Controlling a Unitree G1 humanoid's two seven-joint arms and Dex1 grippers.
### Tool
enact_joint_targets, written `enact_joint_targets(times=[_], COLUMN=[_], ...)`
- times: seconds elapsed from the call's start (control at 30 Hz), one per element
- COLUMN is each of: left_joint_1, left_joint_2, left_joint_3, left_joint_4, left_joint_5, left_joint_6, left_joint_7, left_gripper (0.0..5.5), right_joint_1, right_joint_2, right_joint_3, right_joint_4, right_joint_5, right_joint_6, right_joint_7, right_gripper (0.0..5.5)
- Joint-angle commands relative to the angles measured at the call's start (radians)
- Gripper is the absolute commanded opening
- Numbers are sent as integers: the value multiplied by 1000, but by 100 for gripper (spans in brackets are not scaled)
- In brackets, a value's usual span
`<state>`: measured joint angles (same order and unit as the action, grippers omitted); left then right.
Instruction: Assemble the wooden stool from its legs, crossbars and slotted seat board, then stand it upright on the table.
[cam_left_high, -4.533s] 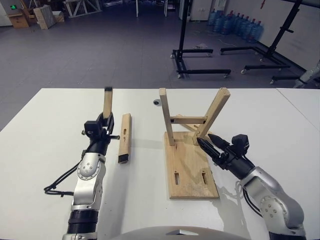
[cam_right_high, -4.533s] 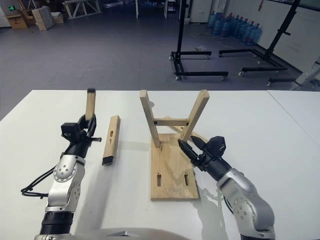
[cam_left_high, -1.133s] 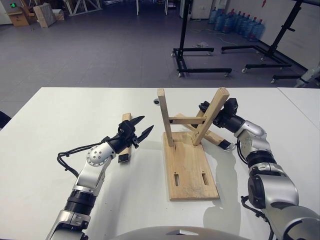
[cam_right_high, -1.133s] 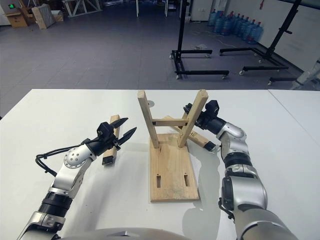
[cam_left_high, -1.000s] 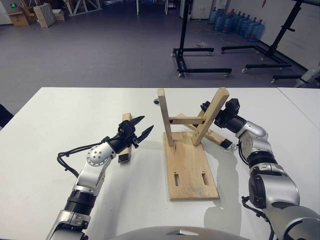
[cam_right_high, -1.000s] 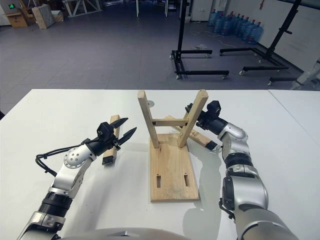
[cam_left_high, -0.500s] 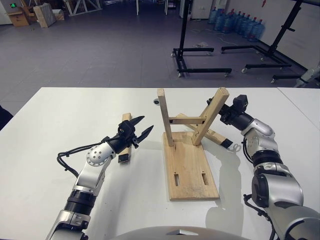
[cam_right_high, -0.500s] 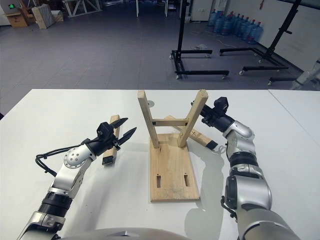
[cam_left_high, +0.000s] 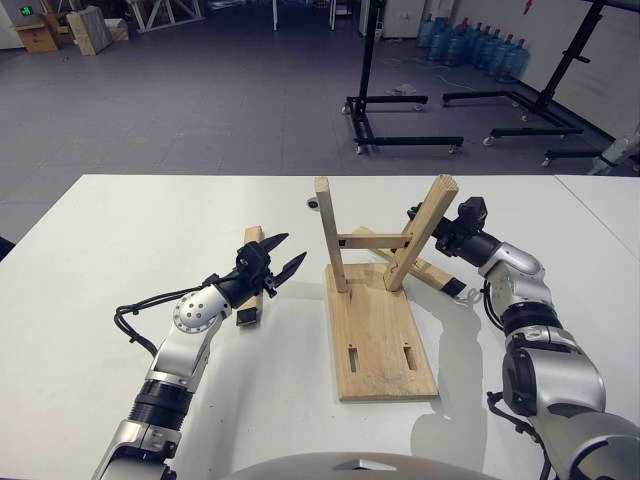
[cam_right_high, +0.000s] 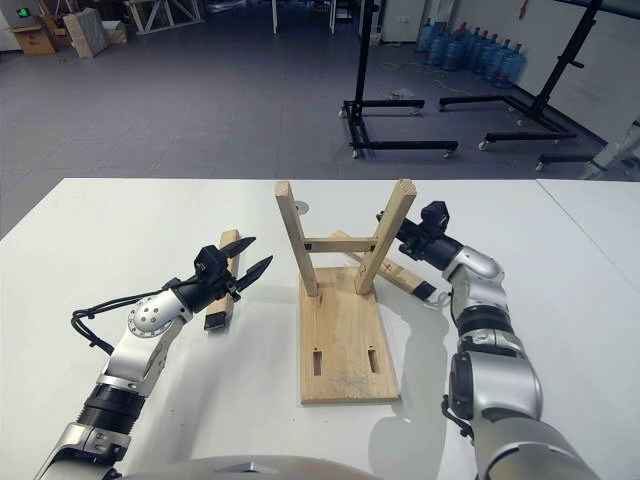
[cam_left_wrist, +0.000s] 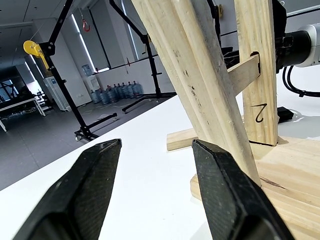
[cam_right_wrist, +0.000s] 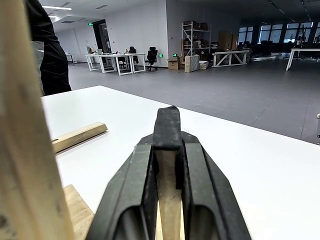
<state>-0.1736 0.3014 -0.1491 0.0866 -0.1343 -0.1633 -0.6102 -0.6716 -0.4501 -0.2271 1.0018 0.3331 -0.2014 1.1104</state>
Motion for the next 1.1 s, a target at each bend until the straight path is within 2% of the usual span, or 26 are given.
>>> enact_joint_targets(times=[0.03,0.7,1.1], left_joint_1=[-6,-11,-23], left_joint_2=[3,-4,-16], left_joint_3=[3,8,8], left_joint_4=[-7,10,35], left_joint_5=[12,20,29], left_joint_6=[-2,-13,-27], left_joint_7=[1,2,9], left_gripper=[258,258,258], right_joint_1=[14,8,-14], right_joint_2=[-15,-14,-39], right_joint_3=[-5,-5,75], right_joint_4=[2,37,101], right_joint_5=[-9,-19,-104], right_joint_6=[-6,-3,-19], right_joint_7=[6,12,28], right_gripper=[40,40,40])
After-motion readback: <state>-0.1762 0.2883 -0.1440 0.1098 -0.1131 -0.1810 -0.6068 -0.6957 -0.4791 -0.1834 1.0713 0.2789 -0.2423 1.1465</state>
